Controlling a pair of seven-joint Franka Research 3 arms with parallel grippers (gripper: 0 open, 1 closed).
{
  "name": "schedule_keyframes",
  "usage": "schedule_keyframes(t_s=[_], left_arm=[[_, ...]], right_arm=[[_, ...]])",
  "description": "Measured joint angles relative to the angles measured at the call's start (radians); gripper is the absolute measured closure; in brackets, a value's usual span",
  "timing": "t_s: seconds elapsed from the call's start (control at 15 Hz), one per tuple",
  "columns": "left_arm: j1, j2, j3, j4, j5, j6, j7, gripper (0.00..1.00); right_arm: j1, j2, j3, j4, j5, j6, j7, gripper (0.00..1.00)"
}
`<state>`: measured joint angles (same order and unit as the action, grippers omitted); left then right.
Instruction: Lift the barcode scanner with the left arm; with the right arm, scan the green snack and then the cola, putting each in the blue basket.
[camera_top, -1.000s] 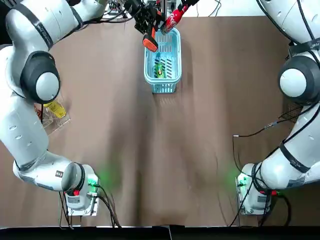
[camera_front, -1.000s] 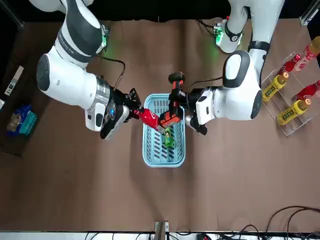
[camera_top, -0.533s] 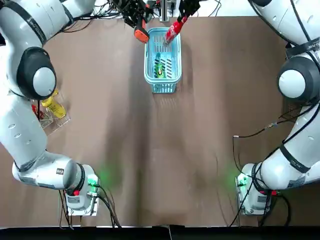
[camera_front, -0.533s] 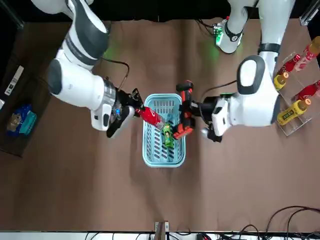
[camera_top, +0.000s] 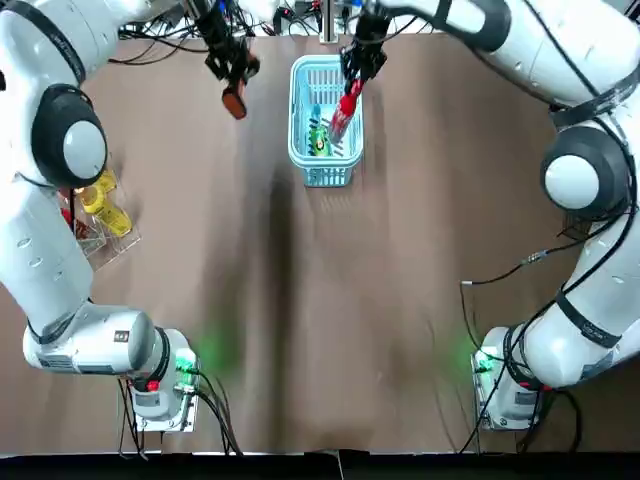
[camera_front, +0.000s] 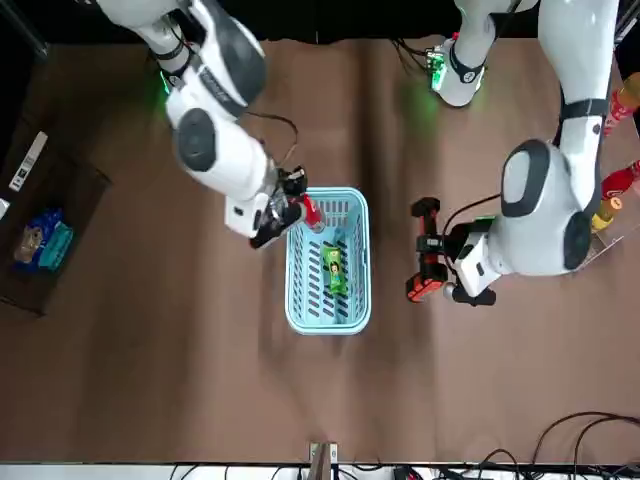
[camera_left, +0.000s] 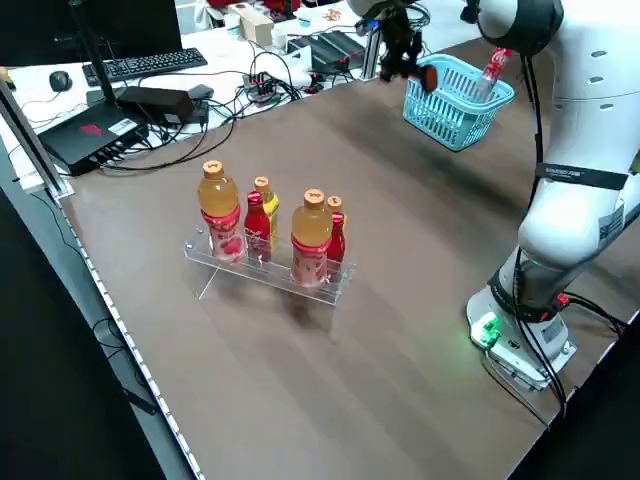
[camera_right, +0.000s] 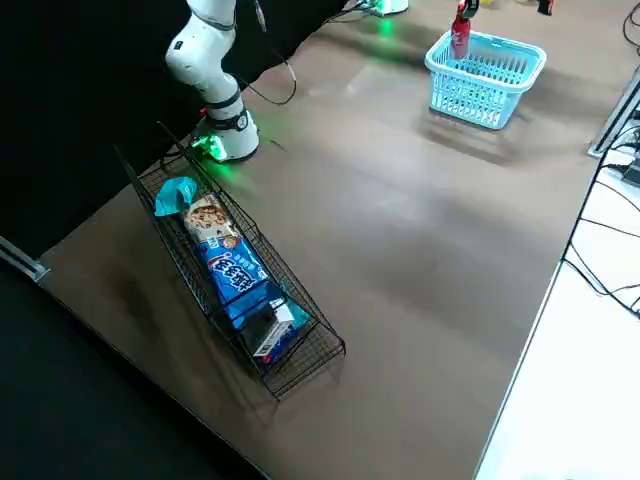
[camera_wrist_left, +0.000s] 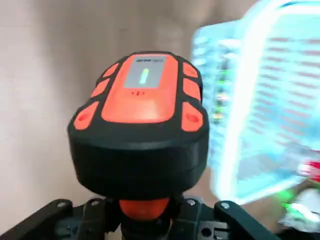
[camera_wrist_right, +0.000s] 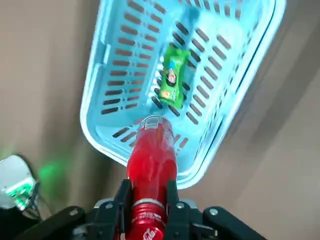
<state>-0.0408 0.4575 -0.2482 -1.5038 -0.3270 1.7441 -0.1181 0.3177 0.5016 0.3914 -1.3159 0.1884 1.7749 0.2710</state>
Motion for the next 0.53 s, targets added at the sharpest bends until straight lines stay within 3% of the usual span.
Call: schedule_keyframes(t_s=[0.27,0.4,0.53], left_arm=[[0.006,0.076,0.003,-0.005,0.261,-0.011,0.000,0.67],[0.020,0.110,0.003,-0.007,0.321,-0.013,0.005,0.67],[0.032,0.157,0.003,-0.012,0.402,-0.014,0.017,0.67]], right_arm=[[0.067,0.063,-0.001,-0.005,-0.100,0.009,0.119,0.68],[0.081,0.082,-0.002,-0.005,-0.108,0.017,0.137,0.68],[0.107,0.098,-0.037,-0.004,-0.110,0.033,0.151,0.68]])
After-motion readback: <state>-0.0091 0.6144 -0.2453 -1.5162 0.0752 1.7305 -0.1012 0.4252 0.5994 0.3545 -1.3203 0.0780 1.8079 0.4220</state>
